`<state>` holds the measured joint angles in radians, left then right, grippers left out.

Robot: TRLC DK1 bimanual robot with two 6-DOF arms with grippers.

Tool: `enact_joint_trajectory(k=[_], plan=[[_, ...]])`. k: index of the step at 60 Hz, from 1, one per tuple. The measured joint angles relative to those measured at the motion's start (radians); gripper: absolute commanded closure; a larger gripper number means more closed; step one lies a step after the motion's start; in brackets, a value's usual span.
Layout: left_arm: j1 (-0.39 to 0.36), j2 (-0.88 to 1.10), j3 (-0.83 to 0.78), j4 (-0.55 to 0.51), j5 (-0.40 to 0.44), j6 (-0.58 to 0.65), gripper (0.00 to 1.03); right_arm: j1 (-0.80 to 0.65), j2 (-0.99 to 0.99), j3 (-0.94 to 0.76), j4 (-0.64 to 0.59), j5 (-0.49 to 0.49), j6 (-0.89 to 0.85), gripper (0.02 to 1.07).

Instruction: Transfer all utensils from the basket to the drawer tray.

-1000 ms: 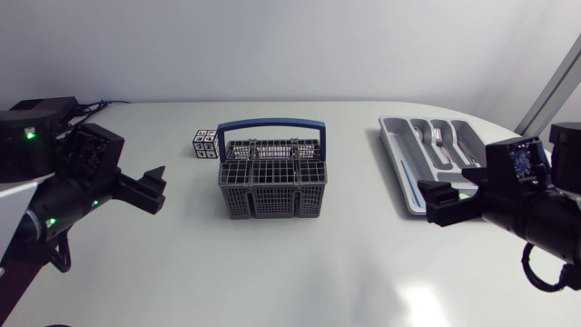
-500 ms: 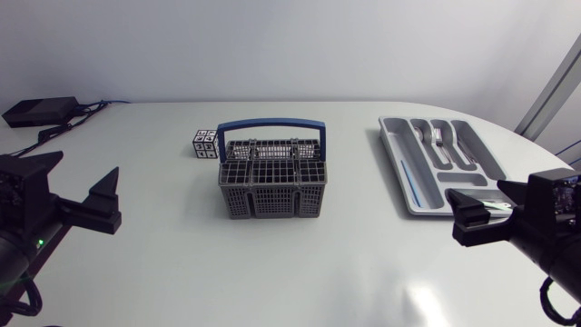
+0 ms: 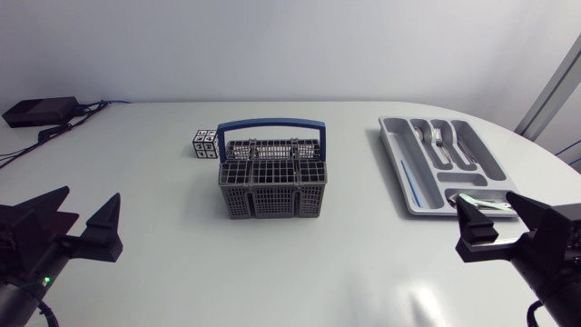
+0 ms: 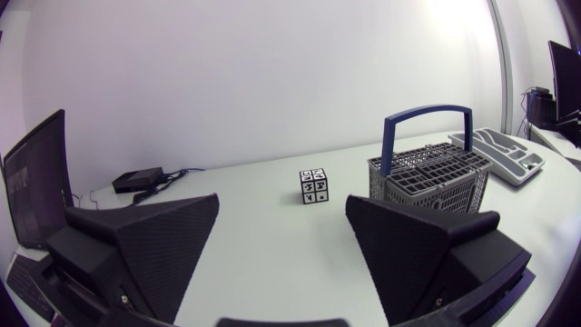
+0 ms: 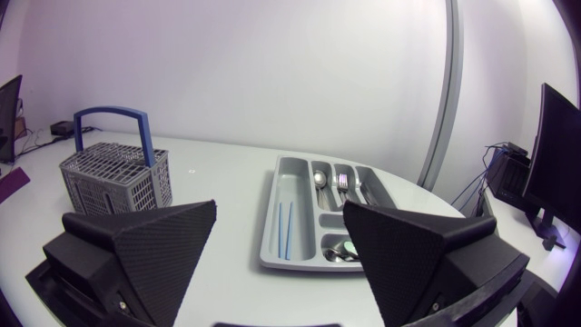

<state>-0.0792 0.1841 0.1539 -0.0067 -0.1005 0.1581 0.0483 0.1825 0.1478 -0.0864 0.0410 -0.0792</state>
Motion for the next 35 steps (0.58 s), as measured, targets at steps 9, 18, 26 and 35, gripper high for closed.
enact_joint_trajectory(k=[9,18,26,35], plan=[[0.033,-0.079,-0.059,0.0,0.045,-0.056,0.06,-0.019,-0.08,-0.058,0.032,-0.019,0.027,0.06],[0.064,-0.15,-0.112,0.008,0.09,-0.111,0.06,-0.038,-0.156,-0.112,0.067,-0.034,0.045,0.06],[0.072,-0.177,-0.114,0.013,0.095,-0.133,0.06,-0.044,-0.175,-0.127,0.068,-0.038,0.053,0.06],[0.072,-0.178,-0.114,0.013,0.097,-0.133,0.06,-0.044,-0.177,-0.127,0.069,-0.038,0.053,0.06]])
